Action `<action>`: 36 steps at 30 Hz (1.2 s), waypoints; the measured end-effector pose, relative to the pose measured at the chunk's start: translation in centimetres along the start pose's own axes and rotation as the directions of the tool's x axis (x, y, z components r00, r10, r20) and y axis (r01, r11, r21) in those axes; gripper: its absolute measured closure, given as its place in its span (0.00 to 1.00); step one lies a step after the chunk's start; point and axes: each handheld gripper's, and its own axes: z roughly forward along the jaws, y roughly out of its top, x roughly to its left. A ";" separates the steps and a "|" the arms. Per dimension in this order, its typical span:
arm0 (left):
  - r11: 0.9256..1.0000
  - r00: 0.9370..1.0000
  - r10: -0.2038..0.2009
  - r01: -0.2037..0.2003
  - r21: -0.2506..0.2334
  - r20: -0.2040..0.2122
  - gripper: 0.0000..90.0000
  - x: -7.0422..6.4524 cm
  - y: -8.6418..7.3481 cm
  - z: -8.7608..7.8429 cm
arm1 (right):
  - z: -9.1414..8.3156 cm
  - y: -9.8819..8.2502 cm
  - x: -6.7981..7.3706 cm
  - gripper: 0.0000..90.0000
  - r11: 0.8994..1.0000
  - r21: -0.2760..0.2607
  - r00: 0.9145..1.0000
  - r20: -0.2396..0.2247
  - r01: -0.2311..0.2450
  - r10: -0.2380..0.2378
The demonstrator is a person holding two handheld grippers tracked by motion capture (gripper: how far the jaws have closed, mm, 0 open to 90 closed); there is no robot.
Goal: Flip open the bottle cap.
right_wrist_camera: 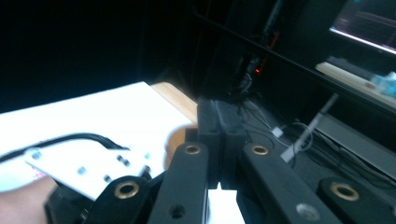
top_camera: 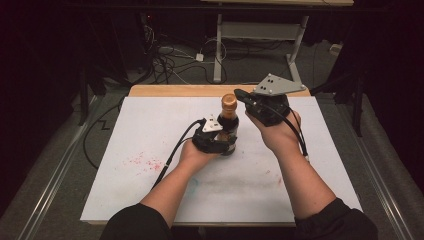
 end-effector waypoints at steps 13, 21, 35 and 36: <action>1.000 1.000 -0.001 0.001 -0.030 0.009 0.32 0.1 -0.4 0.1 | 1.4 -4.2 -0.8 1.00 0.994 0.092 0.998 -0.026 -0.054 0.057; 0.999 1.000 -0.001 0.002 -0.035 0.009 0.32 0.1 -0.5 0.1 | 1.4 -3.7 -0.6 1.00 0.995 0.088 0.999 -0.028 -0.039 0.042; 0.999 1.000 -0.002 0.002 -0.034 0.007 0.32 0.1 -0.5 0.1 | 1.7 -3.8 -0.5 1.00 0.995 0.088 0.998 -0.031 -0.043 0.046; 0.999 1.000 -0.002 0.002 -0.034 0.007 0.32 0.1 -0.5 0.1 | 1.7 -3.8 -0.5 1.00 0.995 0.090 0.999 -0.030 -0.041 0.043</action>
